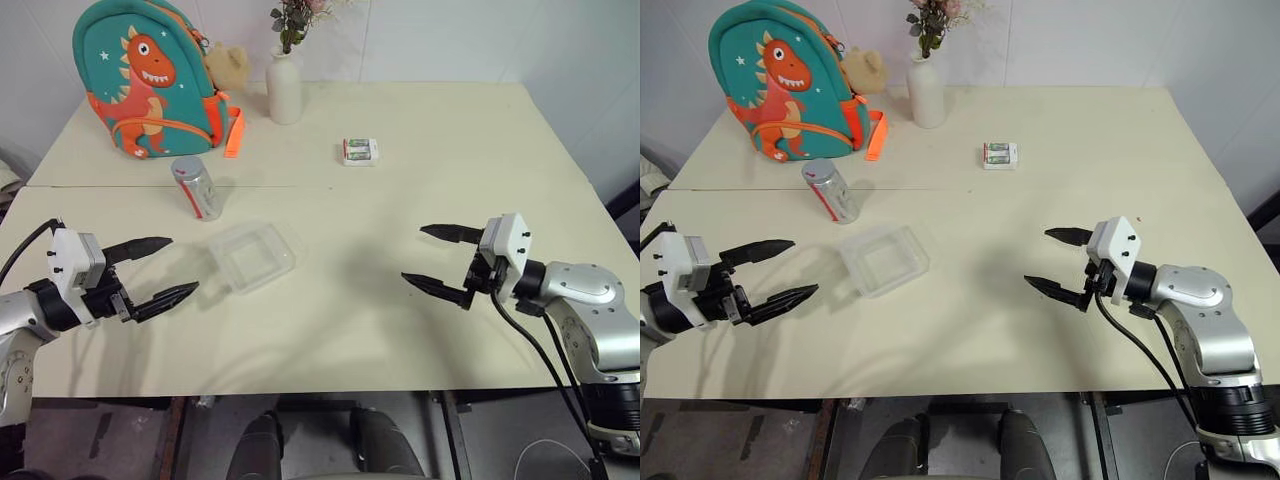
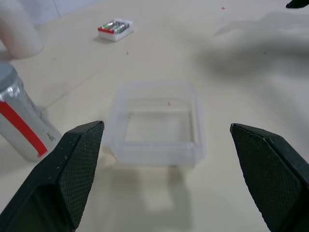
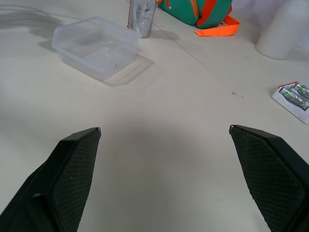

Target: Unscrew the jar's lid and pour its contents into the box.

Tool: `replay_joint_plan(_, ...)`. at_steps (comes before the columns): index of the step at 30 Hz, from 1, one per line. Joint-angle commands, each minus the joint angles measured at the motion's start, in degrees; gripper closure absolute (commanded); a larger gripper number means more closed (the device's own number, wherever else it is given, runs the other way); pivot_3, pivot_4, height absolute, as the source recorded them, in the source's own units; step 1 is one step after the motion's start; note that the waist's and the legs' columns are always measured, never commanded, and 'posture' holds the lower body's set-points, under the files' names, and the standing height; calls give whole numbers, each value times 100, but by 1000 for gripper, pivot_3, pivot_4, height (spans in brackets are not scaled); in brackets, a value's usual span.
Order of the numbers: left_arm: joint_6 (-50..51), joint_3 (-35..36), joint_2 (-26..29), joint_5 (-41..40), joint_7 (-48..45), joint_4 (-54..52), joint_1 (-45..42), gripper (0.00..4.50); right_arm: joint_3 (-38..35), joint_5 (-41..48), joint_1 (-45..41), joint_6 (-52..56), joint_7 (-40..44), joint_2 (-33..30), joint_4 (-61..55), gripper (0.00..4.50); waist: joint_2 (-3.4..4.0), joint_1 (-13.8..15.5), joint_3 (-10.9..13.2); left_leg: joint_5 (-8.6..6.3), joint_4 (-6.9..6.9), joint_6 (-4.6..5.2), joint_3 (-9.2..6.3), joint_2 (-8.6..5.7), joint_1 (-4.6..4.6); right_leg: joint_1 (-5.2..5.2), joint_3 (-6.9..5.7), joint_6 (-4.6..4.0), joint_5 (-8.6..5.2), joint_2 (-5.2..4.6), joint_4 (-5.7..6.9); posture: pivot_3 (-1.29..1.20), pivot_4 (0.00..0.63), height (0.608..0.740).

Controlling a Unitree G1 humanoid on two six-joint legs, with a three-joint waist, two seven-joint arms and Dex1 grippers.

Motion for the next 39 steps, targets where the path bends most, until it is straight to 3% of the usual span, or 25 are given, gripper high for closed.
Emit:
replay_joint_plan(1,64,391,29,-163,83,-361,222,34,102,67,-158,-58,105,63,7,0,0,2,0,0,0,0,0,0,0,0,0,-1,-1,0,-1,0,150,740)
replay_joint_plan(5,92,560,-207,-112,424,-696,584,34,317,-31,-410,-246,194,245,331,0,-1,11,-1,0,3,0,2,0,0,0,4,-15,-4,0,-3,0,150,740)
replay_joint_plan(10,211,683,-922,179,1776,-1037,713,34,450,86,-1059,-182,195,594,593,0,-1,15,-1,1,9,1,4,1,0,0,8,-14,1,1,1,0,150,740)
replay_joint_plan(14,303,505,-1518,512,3073,-969,127,34,535,103,-1537,-155,131,923,797,0,-6,35,-2,2,31,2,-1,0,-2,3,7,4,14,4,11,0,150,740)
replay_joint_plan(18,370,79,-1868,835,3791,-531,-668,34,586,71,-1918,-202,67,1249,940,0,-8,54,-3,2,58,2,-12,-2,-7,13,4,23,27,8,20,0,150,740)
replay_joint_plan(25,-94,-765,-1928,1508,3887,1154,-2089,34,671,94,-2093,-93,-206,1562,556,0,-9,30,-3,6,70,6,-10,-7,-8,19,5,39,51,9,14,0,150,740)
replay_joint_plan(39,-1182,-1150,-1814,1986,3513,3932,-3792,34,674,53,-1752,-19,-771,1729,-53,0,-9,42,-3,4,55,3,-9,-5,-16,3,4,45,51,12,15,0,150,740)
